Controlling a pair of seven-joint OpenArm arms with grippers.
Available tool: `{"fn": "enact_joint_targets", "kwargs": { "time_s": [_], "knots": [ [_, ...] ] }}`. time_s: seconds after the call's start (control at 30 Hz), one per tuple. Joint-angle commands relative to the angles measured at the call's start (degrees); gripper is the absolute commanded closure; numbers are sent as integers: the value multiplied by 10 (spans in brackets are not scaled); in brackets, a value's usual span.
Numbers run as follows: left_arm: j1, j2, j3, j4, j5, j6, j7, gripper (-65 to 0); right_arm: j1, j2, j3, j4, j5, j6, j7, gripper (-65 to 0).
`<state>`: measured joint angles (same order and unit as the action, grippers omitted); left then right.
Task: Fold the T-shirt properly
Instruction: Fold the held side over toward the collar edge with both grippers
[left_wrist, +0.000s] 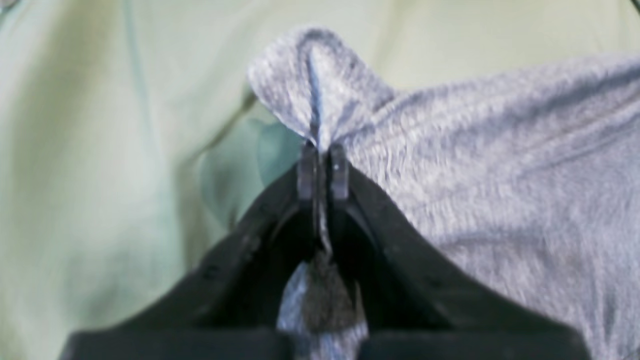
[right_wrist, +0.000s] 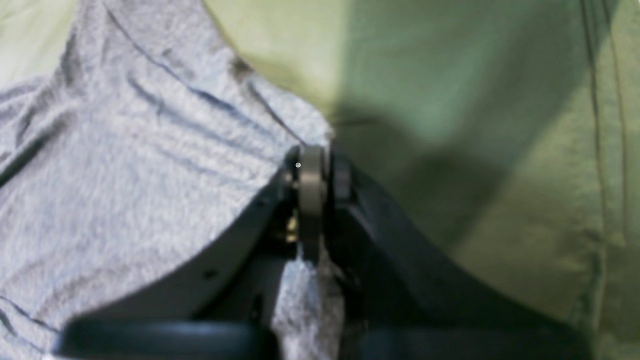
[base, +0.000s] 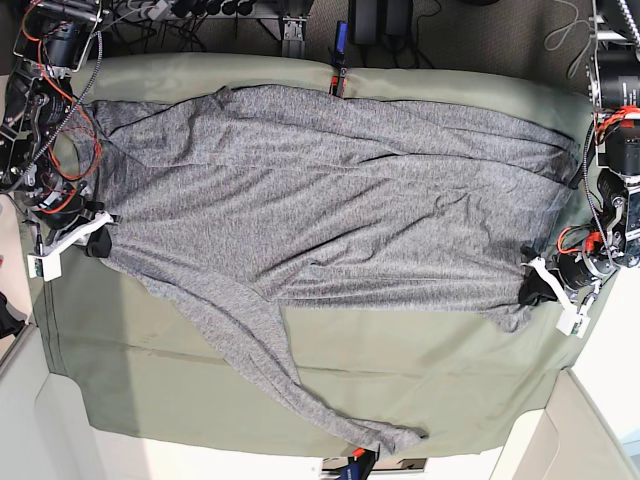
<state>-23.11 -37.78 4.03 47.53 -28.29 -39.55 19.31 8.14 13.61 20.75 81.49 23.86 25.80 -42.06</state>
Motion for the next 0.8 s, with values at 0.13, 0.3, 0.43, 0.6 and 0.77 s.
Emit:
{"fn": "enact_joint_targets", "kwargs": {
  "time_s": [0.13, 0.3, 0.43, 0.6, 0.77],
  "knots": [
    [52, -45, -4, 112, -12, -4, -10, 0, -43, 9, 3, 47, 6, 2, 16, 0],
    [111, -67, -44, 183, -32, -4, 18, 0, -101, 8, 18, 111, 6, 2, 17, 0],
    [157, -67, -118, 217, -65, -4, 52, 0, -130, 8, 46, 139, 11, 2, 16, 0],
    [213, -67, -182, 240, -108, -4, 91, 0, -160, 8, 86, 142, 56, 30, 15, 0],
    [251, -67, -185, 249, -118, -4, 98, 0, -179, 8, 107, 142, 71, 32, 14, 0]
  ]
}}
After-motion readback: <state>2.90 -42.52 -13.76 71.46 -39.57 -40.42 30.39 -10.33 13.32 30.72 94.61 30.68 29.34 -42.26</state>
